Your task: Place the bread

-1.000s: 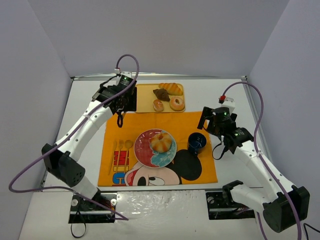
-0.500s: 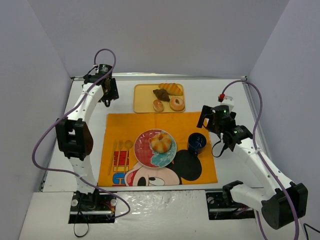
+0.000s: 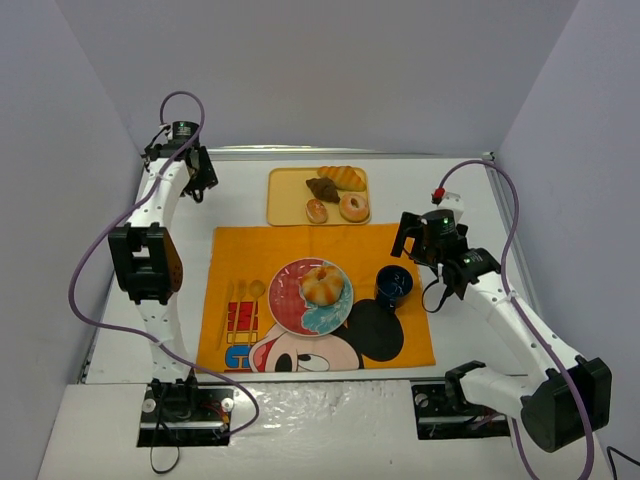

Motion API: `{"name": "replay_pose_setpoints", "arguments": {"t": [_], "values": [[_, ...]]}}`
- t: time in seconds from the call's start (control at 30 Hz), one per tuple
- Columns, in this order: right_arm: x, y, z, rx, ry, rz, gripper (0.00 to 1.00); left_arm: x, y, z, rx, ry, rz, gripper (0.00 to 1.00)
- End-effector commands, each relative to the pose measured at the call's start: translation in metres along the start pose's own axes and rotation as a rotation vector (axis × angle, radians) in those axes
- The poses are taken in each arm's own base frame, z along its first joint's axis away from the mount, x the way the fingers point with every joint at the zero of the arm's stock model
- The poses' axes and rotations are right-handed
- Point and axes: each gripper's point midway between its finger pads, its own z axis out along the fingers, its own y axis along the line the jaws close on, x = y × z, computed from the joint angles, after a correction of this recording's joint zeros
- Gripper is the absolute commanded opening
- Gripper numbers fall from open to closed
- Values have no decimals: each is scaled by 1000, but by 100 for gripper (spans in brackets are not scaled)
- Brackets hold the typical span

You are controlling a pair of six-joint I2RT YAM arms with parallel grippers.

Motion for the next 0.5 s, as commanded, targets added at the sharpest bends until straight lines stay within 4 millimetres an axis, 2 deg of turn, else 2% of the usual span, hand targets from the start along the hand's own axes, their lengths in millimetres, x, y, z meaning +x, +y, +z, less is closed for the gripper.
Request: {"name": "replay_pose_setpoints", "arguments": {"t": [0.0, 0.03, 0.13, 0.3, 0.47], "values": [[-23, 13, 0, -45, -63, 15, 100, -22, -1, 0, 17, -80, -57, 61], [-22, 13, 1, -47, -61, 14, 100, -23, 13, 7, -2, -76, -77, 61], [-20, 13, 2, -49, -56, 12, 100, -20, 23, 21, -15, -63, -91, 61], [-16, 12, 4, -50, -54, 12, 100, -15, 33, 39, -35, -36, -98, 61], [-12, 12, 9, -51, -42, 12, 100, -14, 39, 48, -29, -22, -122, 61]]}}
